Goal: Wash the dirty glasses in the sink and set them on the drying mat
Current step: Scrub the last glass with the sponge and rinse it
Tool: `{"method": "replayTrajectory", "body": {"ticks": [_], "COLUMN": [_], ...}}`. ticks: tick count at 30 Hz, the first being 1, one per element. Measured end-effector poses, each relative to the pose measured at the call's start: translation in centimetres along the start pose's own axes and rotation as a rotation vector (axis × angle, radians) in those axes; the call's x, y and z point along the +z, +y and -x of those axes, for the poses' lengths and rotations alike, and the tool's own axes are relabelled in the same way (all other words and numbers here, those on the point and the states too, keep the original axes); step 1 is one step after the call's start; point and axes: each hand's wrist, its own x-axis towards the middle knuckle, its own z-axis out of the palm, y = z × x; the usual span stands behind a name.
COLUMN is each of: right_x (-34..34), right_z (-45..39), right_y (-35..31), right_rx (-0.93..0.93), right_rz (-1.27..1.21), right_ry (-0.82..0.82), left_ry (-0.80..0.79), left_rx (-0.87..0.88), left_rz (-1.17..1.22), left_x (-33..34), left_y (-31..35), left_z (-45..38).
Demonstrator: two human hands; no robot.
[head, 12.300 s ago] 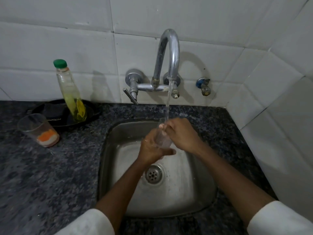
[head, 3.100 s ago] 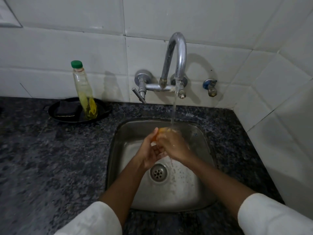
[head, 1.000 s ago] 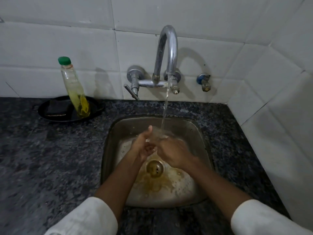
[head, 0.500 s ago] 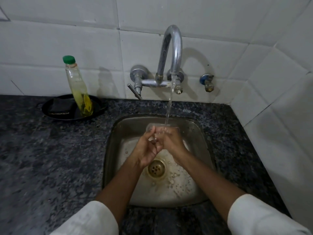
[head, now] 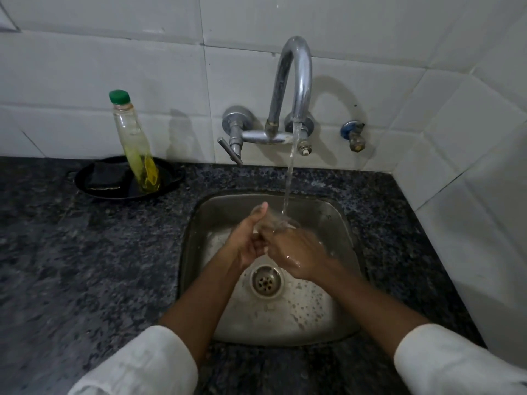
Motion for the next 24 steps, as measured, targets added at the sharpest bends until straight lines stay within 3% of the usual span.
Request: {"method": "replayTrajectory", "body": {"ticks": [1, 3, 5, 6, 7, 8, 10, 14, 16, 18, 19, 20, 23, 24], "right_x": [-0.1, -0.5, -0.6, -0.6, -0.4, -0.6, -0.7, -0.7, -1.0, -0.9, -1.0, -0.6, -0.6, -0.9], "right_z": [-0.1, -0.5, -1.0, -0.8, -0.6, -0.3, -0.1, -1.4, -1.3, -0.7, -0.5, -0.8, -1.7, -1.7], "right_y": [0.3, -0.5, -1.8, -1.8, -1.7, -1.7, -0.8, -1.7, -1.6, -1.2, -0.8, -0.9, -1.7, -1.8], "right_rx": [0.040, 0.206, 0.346, 0.253, 0.135, 0.041, 0.057, 0.362, 0.217, 0.054, 0.032, 0.059, 0.305, 0.307], "right_rz": [-0.008, -0.445, -0.770, -0.718, -0.569, -0.260, 0.027, -0.590, -0.375, 0.135, 0.181, 0.113, -0.538, -0.628], "right_ry": [-0.014, 0.156, 0.308, 0.314, 0.217, 0.095, -0.060, 0.195, 0.140, -0.033, -0.035, -0.026, 0.134, 0.147], "left_ry": [0.013, -0.049, -0.123, -0.124, -0.103, -0.054, 0.022, -0.081, -0.073, 0.009, 0.021, 0.008, -0.077, -0.078], "left_rx": [-0.034, 0.017, 0.072, 0.079, 0.067, 0.038, -0.012, 0.071, 0.081, 0.031, 0.007, -0.003, 0.032, 0.038], "left_rz": [-0.049, -0.007, 0.182, 0.209, 0.186, 0.097, 0.005, 0.186, 0.198, 0.029, -0.025, -0.043, 0.116, 0.163], "left_x": [0.0, 0.0, -0.1, -0.2, -0.1, -0.2, -0.2, -0.3, -0.3, -0.1, -0.1, -0.1, 0.1, 0.0], "left_y": [-0.1, -0.7, -1.2, -1.0, -0.6, -0.2, -0.2, -1.3, -0.7, 0.4, 0.5, 0.4, -0.7, -0.9], "left_z": [0.2, 0.6, 0.6, 0.6, 0.6, 0.2, 0.0, 0.2, 0.0, -0.1, -0.1, -0.1, 0.3, 0.3]}}
